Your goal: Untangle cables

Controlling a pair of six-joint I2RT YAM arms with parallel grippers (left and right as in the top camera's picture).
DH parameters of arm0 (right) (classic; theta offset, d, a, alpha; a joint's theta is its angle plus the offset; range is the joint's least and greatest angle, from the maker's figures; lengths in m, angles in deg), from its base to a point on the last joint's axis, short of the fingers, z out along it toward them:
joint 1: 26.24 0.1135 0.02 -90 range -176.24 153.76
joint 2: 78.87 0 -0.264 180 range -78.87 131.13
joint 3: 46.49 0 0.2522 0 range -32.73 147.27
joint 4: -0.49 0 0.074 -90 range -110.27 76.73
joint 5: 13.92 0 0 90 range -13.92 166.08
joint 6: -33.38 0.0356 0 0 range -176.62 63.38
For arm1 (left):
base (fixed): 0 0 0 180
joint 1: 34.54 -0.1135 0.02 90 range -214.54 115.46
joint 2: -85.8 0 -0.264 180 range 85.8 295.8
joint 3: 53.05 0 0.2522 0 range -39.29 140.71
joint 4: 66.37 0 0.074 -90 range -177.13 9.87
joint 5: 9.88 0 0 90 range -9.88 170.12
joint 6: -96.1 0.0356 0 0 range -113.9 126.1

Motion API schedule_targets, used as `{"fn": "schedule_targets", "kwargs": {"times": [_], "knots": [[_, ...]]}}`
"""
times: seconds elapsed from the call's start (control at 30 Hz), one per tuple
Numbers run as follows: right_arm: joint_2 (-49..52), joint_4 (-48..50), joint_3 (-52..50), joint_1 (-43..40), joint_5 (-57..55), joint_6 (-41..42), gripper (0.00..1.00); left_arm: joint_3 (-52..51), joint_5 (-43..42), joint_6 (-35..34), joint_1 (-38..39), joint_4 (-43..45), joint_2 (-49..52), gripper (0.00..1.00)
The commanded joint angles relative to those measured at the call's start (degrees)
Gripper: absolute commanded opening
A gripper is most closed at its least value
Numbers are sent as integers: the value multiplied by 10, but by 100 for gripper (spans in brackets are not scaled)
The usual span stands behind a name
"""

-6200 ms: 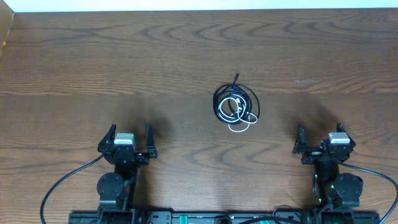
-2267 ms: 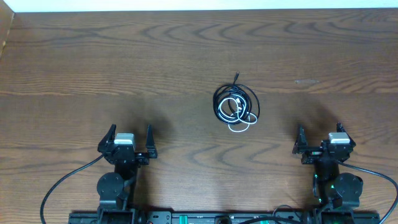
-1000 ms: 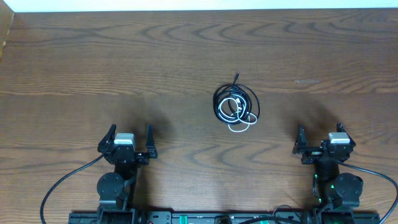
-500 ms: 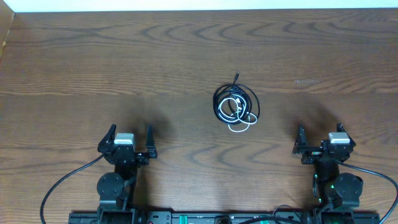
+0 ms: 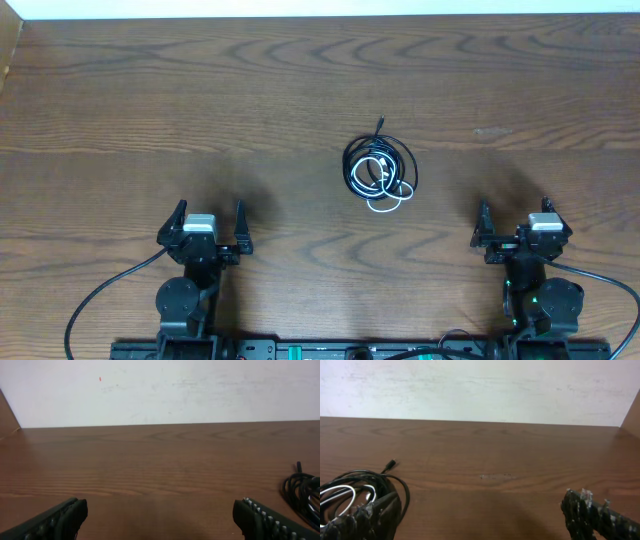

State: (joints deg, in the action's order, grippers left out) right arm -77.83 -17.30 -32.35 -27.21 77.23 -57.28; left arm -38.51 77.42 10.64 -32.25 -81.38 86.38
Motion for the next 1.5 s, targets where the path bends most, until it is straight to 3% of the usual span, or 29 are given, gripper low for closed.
{"fn": "schedule_targets", "kwargs": {"times": [0.0,0.23,0.47,0.7,0.9,1.13,1.33,1.47], "knots": [[-4,-2,-1,4,-9,7,99,-3,5,-18,-3,-27,-3,98],[-2,-9,6,4,-12,24,99,33,5,-62,-3,-83,29,98],[50,-58,55,4,-23,23,99,111,5,-61,-3,-102,145,98],[198,-107,151,4,-20,64,99,242,-17,-61,-3,-182,310,99],[346,-181,260,4,10,64,99,361,-84,-61,-3,-289,437,98],[489,-280,388,4,24,62,99,465,-138,-62,-3,-433,522,98],[534,-276,420,4,71,64,99,465,-161,-77,-3,-427,524,98],[534,-264,420,4,87,71,99,465,-162,-86,-3,-342,526,99]]}}
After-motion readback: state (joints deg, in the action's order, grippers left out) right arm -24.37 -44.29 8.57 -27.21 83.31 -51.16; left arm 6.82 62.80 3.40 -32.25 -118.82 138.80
